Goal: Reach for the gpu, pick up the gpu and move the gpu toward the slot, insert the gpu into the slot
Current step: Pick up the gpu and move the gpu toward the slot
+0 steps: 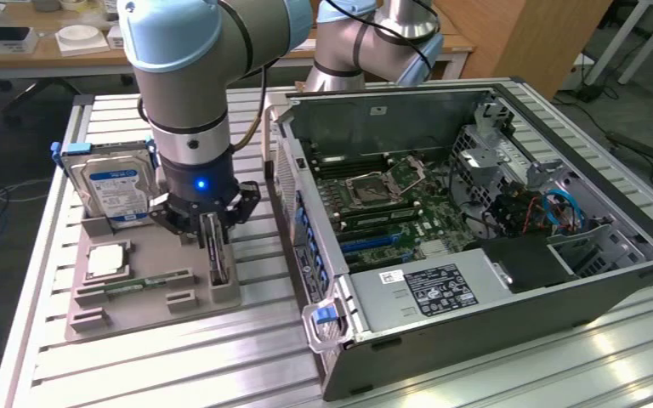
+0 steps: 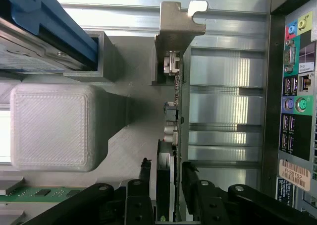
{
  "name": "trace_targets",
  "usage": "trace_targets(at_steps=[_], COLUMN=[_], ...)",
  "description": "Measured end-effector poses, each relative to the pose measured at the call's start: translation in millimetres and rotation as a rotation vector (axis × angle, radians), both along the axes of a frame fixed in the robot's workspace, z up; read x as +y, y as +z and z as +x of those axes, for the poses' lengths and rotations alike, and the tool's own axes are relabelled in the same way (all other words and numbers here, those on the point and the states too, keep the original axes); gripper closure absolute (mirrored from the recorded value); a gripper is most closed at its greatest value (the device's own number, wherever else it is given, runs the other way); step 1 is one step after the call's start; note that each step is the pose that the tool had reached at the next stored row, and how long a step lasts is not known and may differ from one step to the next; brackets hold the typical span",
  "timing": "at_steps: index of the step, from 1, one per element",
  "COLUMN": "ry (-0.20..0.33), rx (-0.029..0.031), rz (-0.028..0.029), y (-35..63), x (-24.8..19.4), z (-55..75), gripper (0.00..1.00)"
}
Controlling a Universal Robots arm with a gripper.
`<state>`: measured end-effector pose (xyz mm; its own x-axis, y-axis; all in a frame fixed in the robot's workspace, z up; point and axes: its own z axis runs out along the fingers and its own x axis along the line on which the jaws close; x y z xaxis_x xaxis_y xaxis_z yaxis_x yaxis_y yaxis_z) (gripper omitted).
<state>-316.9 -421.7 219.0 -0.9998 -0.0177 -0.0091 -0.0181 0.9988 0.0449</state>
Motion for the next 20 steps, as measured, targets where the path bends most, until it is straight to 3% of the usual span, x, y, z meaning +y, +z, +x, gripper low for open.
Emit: trace_targets(at_steps=[1, 6, 7, 20], ry=[0.0, 0.0, 0.0, 0.0], rx=[0.0, -0.0003, -0.0003, 0.0001], rz=[0.0, 0.0009, 0.001, -0.0003], y=[0.0, 0.0, 0.2, 0.3], x=[0.0, 0.0, 0.0, 0.0], z=[0.0, 0.0, 0.0, 0.4], gripper=[0.62, 0.63, 0.7, 0.73])
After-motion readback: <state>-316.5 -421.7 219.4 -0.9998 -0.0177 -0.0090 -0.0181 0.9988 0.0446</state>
